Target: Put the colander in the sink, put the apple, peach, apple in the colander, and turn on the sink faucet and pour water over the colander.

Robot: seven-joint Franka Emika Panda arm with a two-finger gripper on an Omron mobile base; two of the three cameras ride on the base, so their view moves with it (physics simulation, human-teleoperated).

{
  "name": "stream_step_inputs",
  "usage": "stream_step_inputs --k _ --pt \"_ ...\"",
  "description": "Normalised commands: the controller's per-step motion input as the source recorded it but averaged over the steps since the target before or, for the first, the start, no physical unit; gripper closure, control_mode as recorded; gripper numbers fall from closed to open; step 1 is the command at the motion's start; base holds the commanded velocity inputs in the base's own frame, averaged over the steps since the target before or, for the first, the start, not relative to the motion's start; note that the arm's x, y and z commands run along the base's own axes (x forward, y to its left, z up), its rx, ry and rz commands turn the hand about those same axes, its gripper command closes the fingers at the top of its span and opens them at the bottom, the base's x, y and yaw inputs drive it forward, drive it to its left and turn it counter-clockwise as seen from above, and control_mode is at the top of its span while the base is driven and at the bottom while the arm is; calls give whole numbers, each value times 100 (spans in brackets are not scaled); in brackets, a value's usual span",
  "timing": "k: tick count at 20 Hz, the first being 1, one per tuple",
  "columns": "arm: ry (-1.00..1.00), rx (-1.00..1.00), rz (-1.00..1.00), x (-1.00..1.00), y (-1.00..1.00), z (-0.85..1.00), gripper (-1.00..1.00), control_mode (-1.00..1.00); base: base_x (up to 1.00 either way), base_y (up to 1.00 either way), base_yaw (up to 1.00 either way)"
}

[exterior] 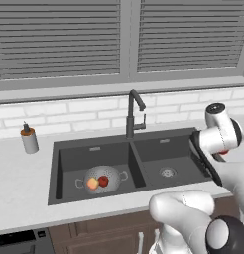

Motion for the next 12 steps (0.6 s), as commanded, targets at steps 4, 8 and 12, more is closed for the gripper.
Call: stream_step_inputs --k 4,8,12 --pt "0 2 0 -4 90 27 100 -100 0 0 0" --pt "0 8 2 -9 85 15 100 -100 0 0 0" --pt "0 9 1 -6 98 1 100 -100 0 0 0"
